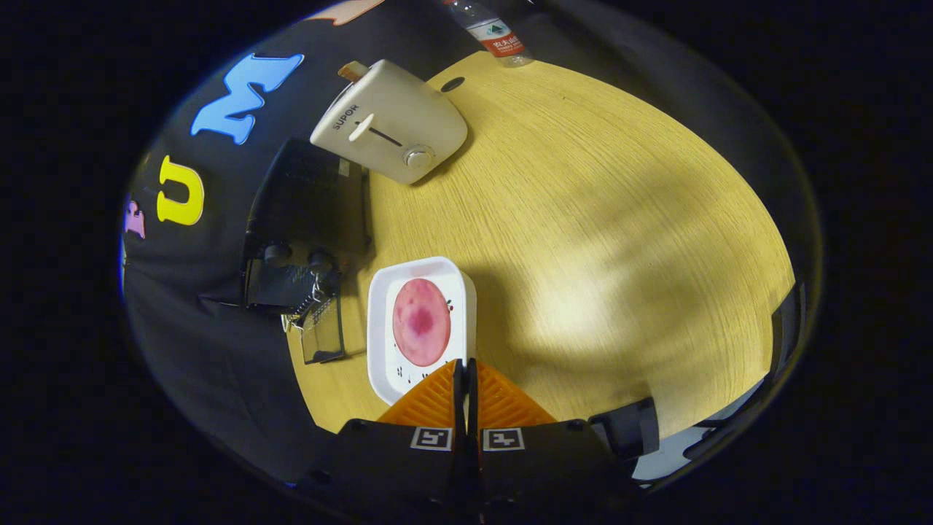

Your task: Open the toaster oven, put the food inside, and close the toaster oven door.

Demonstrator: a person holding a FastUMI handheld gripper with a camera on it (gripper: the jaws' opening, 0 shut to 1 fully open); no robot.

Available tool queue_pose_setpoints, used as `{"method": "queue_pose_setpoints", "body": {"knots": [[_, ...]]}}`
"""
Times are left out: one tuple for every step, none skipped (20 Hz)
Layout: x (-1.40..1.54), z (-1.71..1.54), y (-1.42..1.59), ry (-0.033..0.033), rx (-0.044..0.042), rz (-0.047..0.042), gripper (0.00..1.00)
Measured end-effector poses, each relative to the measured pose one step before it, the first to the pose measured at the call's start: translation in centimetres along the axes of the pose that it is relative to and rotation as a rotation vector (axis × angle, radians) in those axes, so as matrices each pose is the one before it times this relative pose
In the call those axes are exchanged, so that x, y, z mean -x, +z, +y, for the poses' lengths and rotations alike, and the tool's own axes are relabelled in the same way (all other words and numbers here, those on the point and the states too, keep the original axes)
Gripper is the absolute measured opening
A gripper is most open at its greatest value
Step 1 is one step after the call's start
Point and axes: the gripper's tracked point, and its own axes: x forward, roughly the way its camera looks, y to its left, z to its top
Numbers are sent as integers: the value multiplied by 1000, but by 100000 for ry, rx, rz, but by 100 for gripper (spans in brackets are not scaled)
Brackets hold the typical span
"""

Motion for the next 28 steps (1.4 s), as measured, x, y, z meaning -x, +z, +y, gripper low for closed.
{"method": "queue_pose_setpoints", "body": {"knots": [[352,791,-450,1254,-1056,-1285,2],[336,761,-508,1225,-846,-1426,2],[528,848,-679,1181,-699,-1372,2],[457,809,-623,1188,-736,-1228,2],[387,863,-859,1235,-1082,-1188,2],[193,819,-774,1263,-1742,-1104,2],[158,738,-789,1498,-2487,-1071,2],[48,659,-831,1635,-2906,-1001,1],[25,594,-970,1557,-2609,-910,2],[-70,446,-808,884,-1758,-877,2],[-78,369,-915,168,-980,-922,2],[-77,323,-796,-213,-221,-914,2],[74,563,-922,104,129,-734,2],[-142,816,-813,740,266,-416,1],[-43,829,-978,1059,151,-304,1],[-96,1008,-883,1264,-165,-252,2],[6,1088,-916,1491,-314,-310,2],[-140,1005,-653,1204,-153,-211,2],[-86,1071,-839,1286,-330,-496,2],[-236,1086,-621,1524,-180,-282,2],[-425,978,-500,1625,-311,-16,2],[-547,1139,-329,1805,-380,150,2],[-699,1022,-80,1470,-571,78,1],[-749,603,84,960,-754,110,1],[-856,389,53,541,-549,241,2],[-959,319,93,-88,258,378,1],[-937,205,283,-596,391,384,2],[-1135,132,417,-596,233,332,2]]}}
